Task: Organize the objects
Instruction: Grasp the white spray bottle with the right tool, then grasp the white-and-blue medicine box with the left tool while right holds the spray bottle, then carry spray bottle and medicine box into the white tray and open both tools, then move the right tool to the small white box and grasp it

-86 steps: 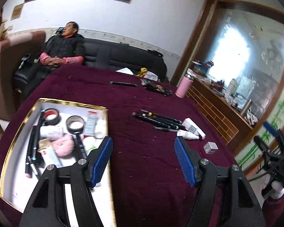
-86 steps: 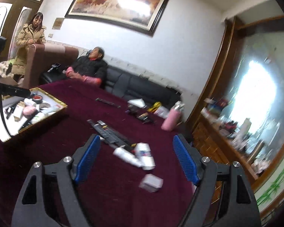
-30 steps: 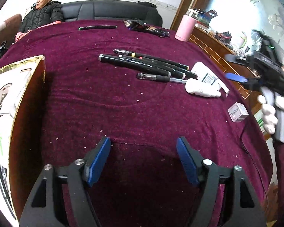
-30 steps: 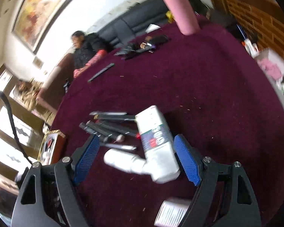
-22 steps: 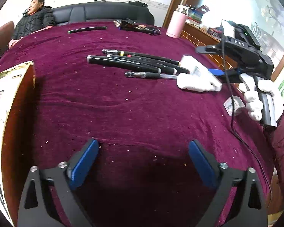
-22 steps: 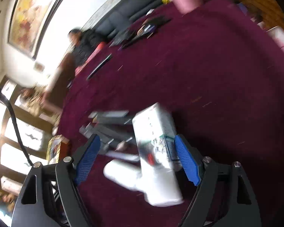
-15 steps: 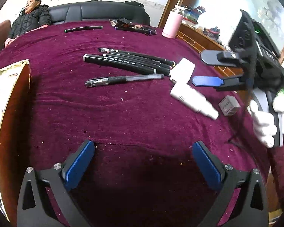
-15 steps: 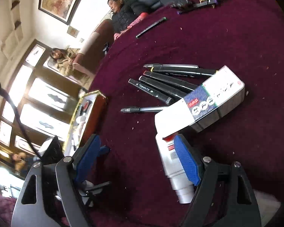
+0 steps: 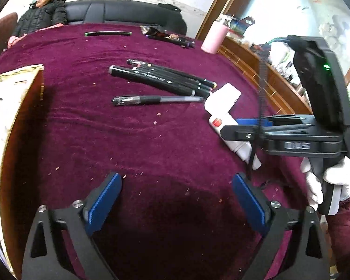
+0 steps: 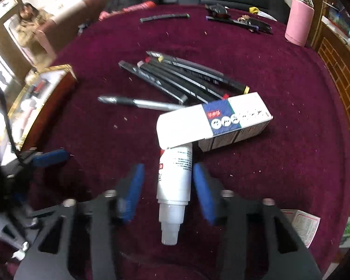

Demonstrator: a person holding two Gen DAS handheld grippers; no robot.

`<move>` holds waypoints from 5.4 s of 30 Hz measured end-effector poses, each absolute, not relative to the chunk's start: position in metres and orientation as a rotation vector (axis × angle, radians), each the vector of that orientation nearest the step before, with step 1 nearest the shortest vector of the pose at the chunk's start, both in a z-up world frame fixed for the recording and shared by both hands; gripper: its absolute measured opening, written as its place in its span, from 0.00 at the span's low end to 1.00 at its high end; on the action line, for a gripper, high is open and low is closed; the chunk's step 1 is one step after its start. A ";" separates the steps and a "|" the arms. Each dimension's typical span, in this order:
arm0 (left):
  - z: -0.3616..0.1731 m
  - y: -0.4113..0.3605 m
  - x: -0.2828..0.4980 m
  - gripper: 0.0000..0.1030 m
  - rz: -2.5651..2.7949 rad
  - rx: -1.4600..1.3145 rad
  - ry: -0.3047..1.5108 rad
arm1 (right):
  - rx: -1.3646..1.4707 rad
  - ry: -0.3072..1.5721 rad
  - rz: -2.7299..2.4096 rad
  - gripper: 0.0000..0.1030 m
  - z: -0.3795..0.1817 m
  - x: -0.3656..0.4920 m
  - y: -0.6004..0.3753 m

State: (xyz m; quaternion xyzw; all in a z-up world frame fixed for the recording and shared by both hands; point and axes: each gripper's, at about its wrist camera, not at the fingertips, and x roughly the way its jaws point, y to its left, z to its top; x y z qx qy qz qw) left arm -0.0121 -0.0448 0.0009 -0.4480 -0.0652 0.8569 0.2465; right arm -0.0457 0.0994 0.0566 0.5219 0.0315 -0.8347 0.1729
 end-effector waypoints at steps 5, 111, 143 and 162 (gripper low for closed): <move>0.020 -0.053 -0.007 0.90 2.388 -1.170 -0.121 | 1.456 -0.025 -2.371 0.26 0.055 -0.035 0.114; 0.038 -0.306 0.070 0.73 2.593 -1.183 -0.570 | 1.209 -0.044 -2.126 0.36 0.087 0.038 -0.135; 0.080 -0.152 0.034 0.99 2.430 -1.042 -0.461 | 1.208 -0.095 -2.813 0.51 0.103 0.037 0.156; 0.063 -0.034 -0.015 0.98 2.322 -1.103 0.080 | 1.385 -0.423 -2.695 0.53 0.063 -0.008 0.247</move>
